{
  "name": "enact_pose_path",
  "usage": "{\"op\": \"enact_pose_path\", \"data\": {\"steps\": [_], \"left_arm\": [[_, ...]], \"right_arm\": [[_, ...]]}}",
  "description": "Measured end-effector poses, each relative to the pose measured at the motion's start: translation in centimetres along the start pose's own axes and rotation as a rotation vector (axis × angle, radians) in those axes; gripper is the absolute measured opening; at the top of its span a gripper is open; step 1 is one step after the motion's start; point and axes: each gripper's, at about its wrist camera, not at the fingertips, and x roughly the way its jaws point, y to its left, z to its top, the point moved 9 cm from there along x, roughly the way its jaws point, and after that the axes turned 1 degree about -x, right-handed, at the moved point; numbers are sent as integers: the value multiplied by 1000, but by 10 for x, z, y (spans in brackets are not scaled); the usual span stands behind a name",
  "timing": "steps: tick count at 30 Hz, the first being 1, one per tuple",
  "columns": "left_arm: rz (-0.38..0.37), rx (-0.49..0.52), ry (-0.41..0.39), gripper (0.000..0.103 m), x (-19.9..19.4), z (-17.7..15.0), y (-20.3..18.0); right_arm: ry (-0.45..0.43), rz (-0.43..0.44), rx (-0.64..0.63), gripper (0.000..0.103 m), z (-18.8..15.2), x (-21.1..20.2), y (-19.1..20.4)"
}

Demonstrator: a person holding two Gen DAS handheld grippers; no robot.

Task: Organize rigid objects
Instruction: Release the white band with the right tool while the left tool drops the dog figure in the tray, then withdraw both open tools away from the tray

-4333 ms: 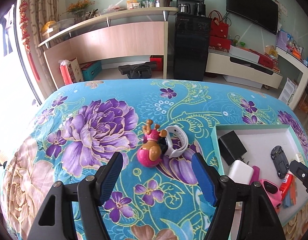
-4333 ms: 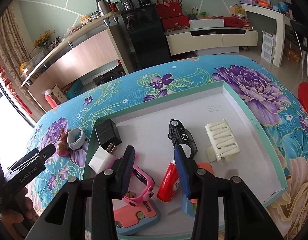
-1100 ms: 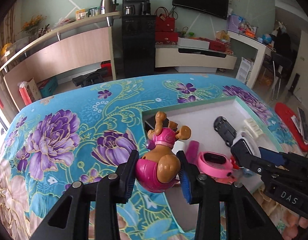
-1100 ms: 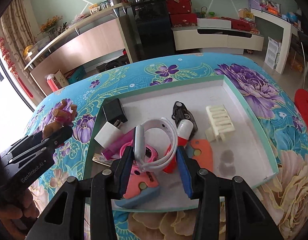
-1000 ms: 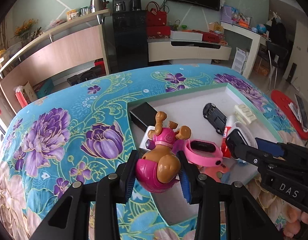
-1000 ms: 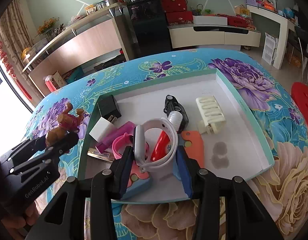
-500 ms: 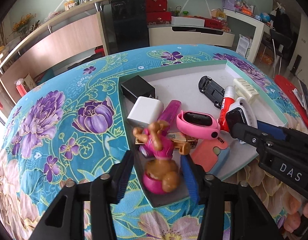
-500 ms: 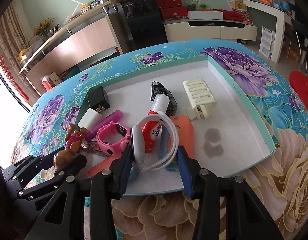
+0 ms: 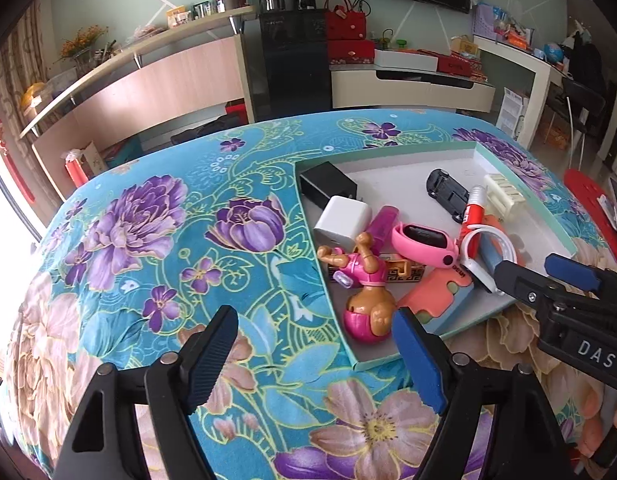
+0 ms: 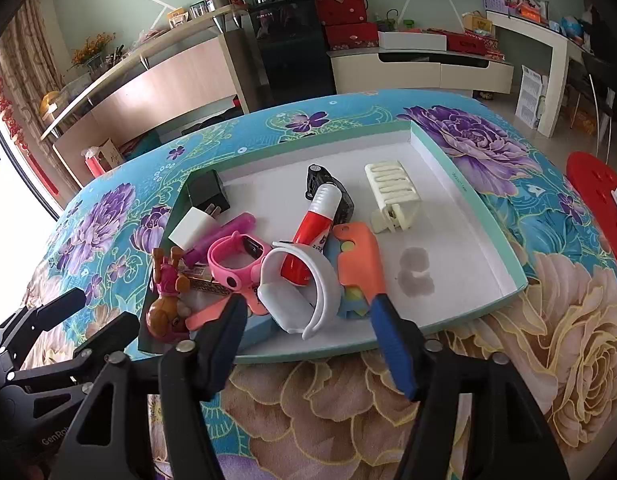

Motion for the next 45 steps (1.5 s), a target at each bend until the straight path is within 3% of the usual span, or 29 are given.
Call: {"op": "enact_pose_path", "data": {"steps": [6,9,25,45], "left_arm": [[44,-69,-1,103,-3,-14,28],[66,-82,-9,103,-4,-19,38],[94,-170,-2,103,-6,-43,70],[146,-160,1,103,-8,-49,75]], "right_arm": [[-2,-16,-37,80,-8,-7,11],[-2,-17,-54,85,-13,-9,17],[18,-47,-138,86,-30,-6,42],[25,-53,-139,86,-33,-5,43]]}}
